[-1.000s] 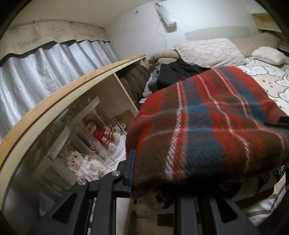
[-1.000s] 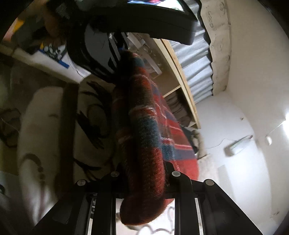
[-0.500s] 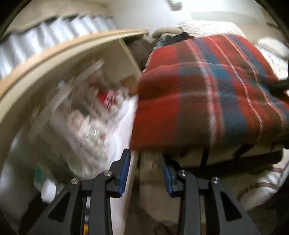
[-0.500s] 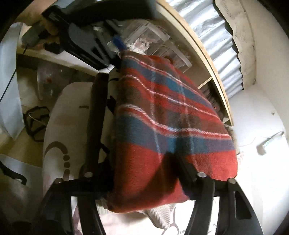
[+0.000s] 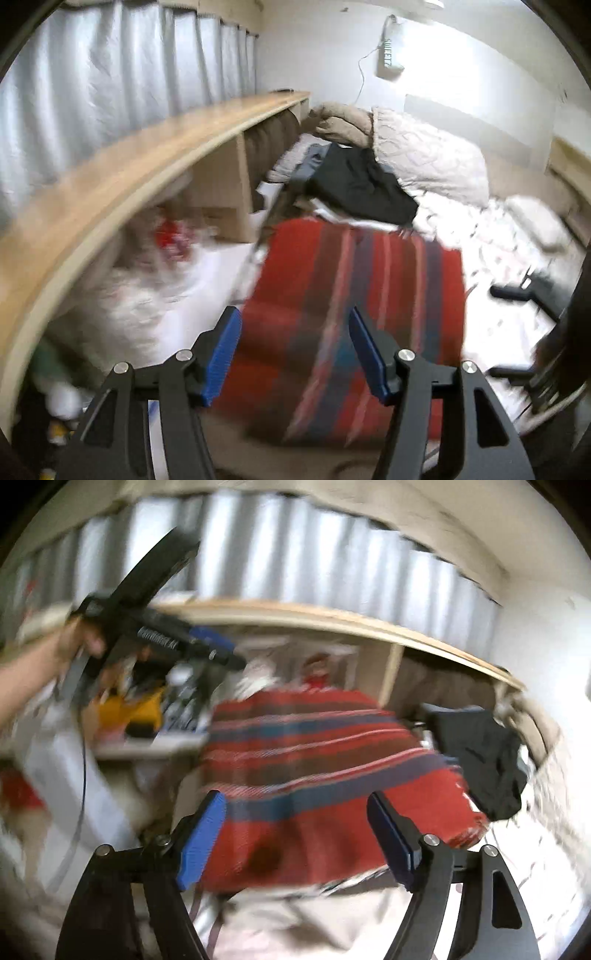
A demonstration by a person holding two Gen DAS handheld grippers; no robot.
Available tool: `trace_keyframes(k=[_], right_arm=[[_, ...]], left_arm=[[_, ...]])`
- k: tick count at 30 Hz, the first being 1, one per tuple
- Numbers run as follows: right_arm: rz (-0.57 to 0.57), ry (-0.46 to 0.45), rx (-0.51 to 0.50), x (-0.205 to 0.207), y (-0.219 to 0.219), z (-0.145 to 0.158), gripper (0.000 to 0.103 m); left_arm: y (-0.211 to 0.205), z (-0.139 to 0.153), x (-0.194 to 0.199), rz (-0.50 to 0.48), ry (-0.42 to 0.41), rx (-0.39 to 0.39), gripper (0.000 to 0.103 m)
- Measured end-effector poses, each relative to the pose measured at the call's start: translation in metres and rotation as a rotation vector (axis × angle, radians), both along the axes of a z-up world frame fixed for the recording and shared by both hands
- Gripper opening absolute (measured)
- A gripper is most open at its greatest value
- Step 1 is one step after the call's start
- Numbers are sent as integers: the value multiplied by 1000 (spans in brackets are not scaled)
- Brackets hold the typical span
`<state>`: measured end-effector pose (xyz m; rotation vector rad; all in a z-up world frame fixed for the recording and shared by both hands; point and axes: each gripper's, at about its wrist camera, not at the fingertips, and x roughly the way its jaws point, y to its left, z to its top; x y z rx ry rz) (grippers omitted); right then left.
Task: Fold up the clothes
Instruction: 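Lower the folded blanket onto the clothes pile and open both tools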
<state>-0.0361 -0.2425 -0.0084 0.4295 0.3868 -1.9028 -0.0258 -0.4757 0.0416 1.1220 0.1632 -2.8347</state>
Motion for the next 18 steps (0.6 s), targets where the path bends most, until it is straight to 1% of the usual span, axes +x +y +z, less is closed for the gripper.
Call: trace_keyframes(k=[1,3,6,8,9,11,12,14,18], right_arm=[[-15,-25,-21,-13,-1,2,79],[-19,-86,-26,-39,-10,1,79],[-6,-161,2,-68,-23,-11,79],[-3,-216,23,-88,-32,-21,79],[-8,-249,35,-98,-37,-28,79],[-18,-299,64,-116,-49,-41,79],[-17,-298,83,-121,-55,-47,79],[-7,-287,113,-127,-65,-54,83],[22,-279,131,-132,-74,-59,88]], left_arm=[[4,-3,-17,-8,-19,33,60],[14,-11,-53,-21,-70,65,60],[24,-28,-99,-2,-166,79,60],[24,-39,-118,24,-210,94,60],[23,-40,-122,31,-212,101,60],[24,-37,-119,22,-189,125,60],[24,-36,-116,18,-182,132,60],[22,-33,-106,22,-176,127,60],[13,-32,-69,42,-164,101,60]])
